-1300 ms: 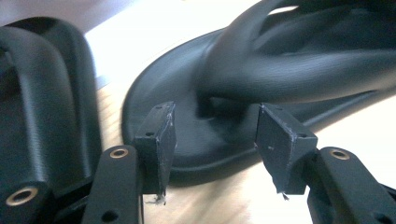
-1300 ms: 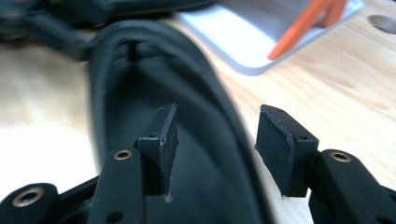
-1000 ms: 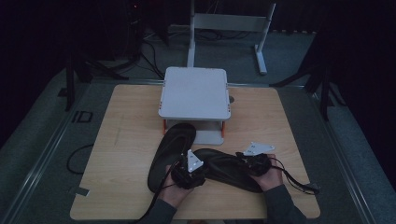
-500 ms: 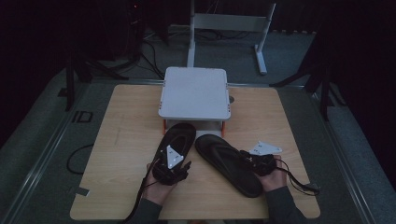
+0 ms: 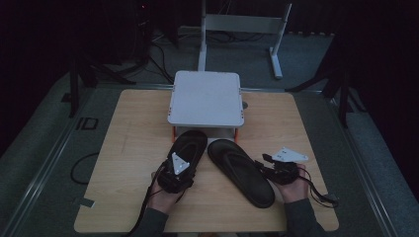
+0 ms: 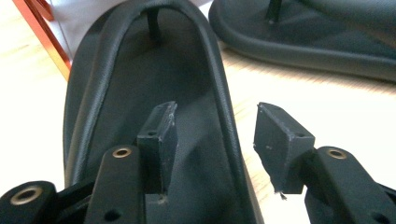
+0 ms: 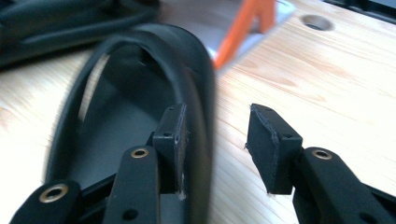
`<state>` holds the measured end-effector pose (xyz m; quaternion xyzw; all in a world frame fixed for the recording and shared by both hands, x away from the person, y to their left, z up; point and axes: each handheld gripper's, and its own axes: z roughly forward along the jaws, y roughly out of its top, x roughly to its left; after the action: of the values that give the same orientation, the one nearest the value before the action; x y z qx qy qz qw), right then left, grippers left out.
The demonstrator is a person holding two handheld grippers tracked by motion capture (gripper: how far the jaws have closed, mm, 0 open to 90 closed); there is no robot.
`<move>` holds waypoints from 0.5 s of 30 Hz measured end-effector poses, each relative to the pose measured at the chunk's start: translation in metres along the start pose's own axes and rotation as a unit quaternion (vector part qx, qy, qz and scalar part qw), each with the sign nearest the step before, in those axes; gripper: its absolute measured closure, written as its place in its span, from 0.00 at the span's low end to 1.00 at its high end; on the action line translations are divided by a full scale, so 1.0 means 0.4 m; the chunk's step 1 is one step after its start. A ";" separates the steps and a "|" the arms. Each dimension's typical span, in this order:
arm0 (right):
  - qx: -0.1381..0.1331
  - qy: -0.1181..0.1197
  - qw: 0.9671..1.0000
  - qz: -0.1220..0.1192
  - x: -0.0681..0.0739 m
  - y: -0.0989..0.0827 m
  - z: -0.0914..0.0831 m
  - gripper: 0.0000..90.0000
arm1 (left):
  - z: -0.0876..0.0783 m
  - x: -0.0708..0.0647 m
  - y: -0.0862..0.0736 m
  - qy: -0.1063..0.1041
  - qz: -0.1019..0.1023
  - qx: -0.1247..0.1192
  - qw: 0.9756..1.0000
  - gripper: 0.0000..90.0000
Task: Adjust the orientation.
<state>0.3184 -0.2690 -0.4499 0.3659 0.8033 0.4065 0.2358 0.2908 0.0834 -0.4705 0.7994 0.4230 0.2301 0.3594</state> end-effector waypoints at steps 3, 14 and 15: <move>0.015 -0.015 1.000 0.002 -0.016 -0.024 -0.012 0.64 | 0.017 0.003 -0.002 -0.001 0.001 0.012 1.000 0.60; 0.084 -0.017 0.996 -0.018 0.005 -0.087 -0.016 0.66 | 0.011 -0.002 -0.003 -0.025 0.014 0.012 1.000 0.86; 0.084 -0.006 0.996 -0.019 0.011 -0.089 -0.019 0.65 | 0.011 -0.002 -0.003 -0.027 0.012 0.012 0.999 0.86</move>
<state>0.2963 -0.2835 -0.4753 0.3711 0.8402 0.3309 0.2165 0.2926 0.0818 -0.4742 0.8147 0.4061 0.2080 0.3580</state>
